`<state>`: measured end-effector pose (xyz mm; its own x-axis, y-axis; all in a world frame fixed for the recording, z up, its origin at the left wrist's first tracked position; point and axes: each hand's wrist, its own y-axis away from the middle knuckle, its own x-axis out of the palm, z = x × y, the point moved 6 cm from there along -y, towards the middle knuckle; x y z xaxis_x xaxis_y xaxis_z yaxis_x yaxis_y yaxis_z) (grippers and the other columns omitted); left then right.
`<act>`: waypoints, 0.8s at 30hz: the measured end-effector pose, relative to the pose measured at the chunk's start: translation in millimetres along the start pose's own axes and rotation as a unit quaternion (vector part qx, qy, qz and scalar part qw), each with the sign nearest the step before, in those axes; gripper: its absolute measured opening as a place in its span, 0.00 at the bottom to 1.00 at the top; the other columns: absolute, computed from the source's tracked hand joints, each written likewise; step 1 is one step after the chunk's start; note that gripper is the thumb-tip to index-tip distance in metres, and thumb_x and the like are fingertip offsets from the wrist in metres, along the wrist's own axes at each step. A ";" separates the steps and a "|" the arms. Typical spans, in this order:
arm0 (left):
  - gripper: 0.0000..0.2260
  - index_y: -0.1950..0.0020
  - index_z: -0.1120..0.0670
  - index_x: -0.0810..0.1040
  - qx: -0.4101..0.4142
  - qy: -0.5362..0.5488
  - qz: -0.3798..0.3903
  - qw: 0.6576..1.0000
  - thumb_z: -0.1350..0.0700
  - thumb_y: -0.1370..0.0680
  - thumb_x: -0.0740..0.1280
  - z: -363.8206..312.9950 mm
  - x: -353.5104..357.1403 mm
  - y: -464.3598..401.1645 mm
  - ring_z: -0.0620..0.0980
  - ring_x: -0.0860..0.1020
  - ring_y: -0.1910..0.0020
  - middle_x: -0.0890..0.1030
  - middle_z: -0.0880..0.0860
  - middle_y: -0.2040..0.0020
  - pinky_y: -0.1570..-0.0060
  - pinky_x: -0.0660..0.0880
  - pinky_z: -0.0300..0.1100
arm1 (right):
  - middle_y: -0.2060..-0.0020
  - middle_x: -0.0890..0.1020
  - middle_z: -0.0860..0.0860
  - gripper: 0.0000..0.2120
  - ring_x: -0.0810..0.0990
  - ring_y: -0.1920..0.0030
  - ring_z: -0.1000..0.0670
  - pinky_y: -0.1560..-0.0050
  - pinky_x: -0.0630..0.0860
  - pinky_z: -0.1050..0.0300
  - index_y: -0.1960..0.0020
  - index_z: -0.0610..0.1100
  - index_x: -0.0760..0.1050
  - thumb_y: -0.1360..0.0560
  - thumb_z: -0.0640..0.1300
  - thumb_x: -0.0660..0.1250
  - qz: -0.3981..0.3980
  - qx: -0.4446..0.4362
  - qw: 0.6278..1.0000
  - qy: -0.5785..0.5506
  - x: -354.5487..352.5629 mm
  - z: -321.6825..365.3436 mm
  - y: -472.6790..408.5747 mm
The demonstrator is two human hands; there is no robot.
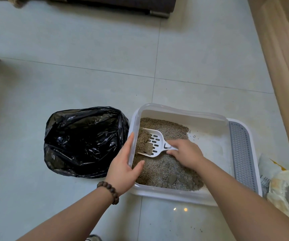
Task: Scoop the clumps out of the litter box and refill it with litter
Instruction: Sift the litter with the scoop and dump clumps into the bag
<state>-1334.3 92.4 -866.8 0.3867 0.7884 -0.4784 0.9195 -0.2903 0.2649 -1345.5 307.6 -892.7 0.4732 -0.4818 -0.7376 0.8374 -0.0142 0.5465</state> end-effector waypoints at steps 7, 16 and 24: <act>0.37 0.25 0.39 0.50 0.004 -0.005 -0.004 1.000 0.54 0.25 0.70 -0.3 0.8 -0.5 0.32 0.60 0.31 0.61 0.38 0.28 0.38 0.54 0.21 | 0.41 0.79 0.52 0.19 0.76 0.44 0.48 0.47 0.72 0.54 0.32 0.57 0.71 0.23 0.49 0.64 -0.042 0.031 0.998 -0.024 -2.7 -27.1 16.0; 0.38 0.23 0.41 0.50 0.008 -0.007 -0.003 1.000 0.52 0.25 0.70 -1.3 0.4 0.0 0.34 0.60 0.30 0.60 0.37 0.28 0.34 0.57 0.30 | 0.47 0.80 0.50 0.17 0.77 0.50 0.46 0.51 0.73 0.54 0.33 0.58 0.71 0.22 0.51 0.62 -0.076 0.064 0.994 0.043 -6.4 -25.2 13.2; 0.38 0.24 0.40 0.49 0.012 -0.004 -0.001 1.000 0.52 0.25 0.70 -1.3 0.5 0.1 0.35 0.60 0.29 0.60 0.38 0.27 0.33 0.58 0.32 | 0.45 0.80 0.52 0.17 0.77 0.50 0.47 0.54 0.73 0.54 0.34 0.60 0.72 0.22 0.50 0.63 -0.080 0.044 0.996 0.021 -11.4 -29.2 21.6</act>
<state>-1334.1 93.5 -866.0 0.3859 0.7844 -0.4856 0.9215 -0.3021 0.2442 -1324.8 338.3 -884.0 0.3486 -0.4310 -0.8323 0.8762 -0.1654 0.4526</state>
